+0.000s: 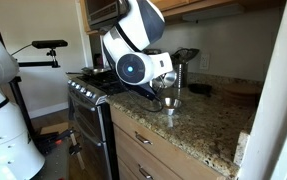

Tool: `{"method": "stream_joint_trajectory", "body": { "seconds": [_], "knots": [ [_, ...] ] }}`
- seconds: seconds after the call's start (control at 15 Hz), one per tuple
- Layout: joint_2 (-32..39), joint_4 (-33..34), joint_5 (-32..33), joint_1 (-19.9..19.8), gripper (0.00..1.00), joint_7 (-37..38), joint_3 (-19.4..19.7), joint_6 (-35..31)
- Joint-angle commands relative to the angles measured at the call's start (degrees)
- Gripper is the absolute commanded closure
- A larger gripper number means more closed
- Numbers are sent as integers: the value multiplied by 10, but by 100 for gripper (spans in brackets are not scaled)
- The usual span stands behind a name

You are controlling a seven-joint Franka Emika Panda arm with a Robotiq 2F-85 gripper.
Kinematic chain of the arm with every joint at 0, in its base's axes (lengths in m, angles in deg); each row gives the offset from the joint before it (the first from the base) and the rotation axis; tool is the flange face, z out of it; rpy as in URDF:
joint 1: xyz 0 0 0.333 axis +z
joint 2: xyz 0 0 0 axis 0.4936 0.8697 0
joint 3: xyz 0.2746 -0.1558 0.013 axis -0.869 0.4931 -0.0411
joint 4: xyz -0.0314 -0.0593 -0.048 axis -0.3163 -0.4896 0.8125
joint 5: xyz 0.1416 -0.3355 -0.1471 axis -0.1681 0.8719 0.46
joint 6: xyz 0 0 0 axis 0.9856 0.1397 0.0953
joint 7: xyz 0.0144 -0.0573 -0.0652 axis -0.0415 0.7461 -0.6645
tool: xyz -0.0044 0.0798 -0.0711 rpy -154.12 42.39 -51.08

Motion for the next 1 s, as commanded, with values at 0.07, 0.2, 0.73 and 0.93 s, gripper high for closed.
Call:
{"method": "stream_joint_trajectory", "body": {
  "seconds": [0.07, 0.2, 0.73, 0.93],
  "knots": [
    [8, 5, -9, -8, 93, -18, 7, 30],
    [9, 5, -9, -8, 93, -19, 8, 33],
    [16, 4, -10, -9, 93, -29, 12, 49],
    [17, 3, -13, -9, 93, -33, 13, 53]
  ]
}}
